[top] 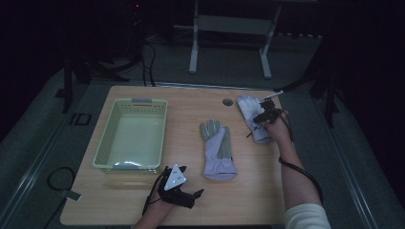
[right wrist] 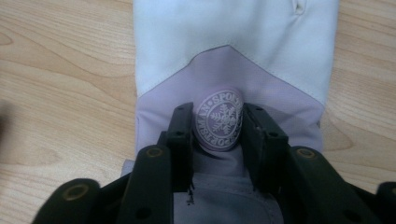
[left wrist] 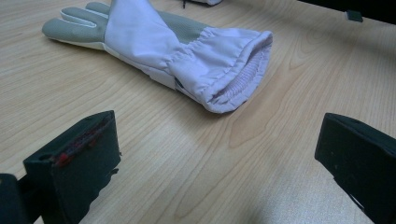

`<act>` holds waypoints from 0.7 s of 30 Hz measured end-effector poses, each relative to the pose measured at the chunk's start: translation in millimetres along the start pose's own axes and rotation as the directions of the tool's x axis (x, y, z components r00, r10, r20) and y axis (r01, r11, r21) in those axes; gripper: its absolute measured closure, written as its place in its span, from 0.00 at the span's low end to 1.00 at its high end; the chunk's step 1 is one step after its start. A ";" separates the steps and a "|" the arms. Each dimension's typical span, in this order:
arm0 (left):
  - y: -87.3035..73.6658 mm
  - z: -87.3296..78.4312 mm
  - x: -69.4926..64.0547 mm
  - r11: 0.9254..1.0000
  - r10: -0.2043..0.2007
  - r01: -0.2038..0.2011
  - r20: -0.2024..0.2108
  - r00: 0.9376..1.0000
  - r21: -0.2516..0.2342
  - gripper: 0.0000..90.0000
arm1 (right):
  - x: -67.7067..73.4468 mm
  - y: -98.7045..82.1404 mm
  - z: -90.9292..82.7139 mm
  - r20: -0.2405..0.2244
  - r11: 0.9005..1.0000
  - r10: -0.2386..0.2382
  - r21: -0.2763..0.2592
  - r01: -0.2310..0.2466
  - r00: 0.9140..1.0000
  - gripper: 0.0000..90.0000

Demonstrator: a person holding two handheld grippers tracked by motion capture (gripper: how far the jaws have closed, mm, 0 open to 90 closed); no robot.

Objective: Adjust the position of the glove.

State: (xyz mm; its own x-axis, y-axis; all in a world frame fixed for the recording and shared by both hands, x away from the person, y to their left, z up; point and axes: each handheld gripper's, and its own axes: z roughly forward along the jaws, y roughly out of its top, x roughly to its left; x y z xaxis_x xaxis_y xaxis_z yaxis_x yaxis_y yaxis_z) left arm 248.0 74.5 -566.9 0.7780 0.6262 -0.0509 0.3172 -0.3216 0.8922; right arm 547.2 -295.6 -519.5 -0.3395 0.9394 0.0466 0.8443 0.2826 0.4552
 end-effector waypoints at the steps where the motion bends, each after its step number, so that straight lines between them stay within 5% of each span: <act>1: 0.0 0.0 0.0 1.000 0.001 -0.001 0.001 1.000 0.000 0.00 | 0.4 -0.5 -0.2 0.001 1.000 0.005 -0.004 -0.005 1.000 0.75; 10: 0.0 0.0 0.0 1.000 -0.001 0.001 0.000 1.000 0.000 0.00 | 5.3 -4.4 -6.0 0.027 0.999 0.040 -0.034 -0.039 0.999 0.87; 21: -0.1 -0.2 -0.1 1.000 -0.002 0.002 -0.001 1.000 -0.001 0.00 | 10.3 -13.8 -36.0 0.039 0.993 0.106 -0.056 -0.104 0.994 0.89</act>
State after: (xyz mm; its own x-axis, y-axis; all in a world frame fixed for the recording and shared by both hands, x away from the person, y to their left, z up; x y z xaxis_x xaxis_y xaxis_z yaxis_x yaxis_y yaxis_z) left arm 247.8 74.7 -566.9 0.7767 0.6277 -0.0522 0.3180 -0.3192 0.8927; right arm 517.2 -296.8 -493.3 -0.2316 0.9710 0.0600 0.8504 0.1721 0.4972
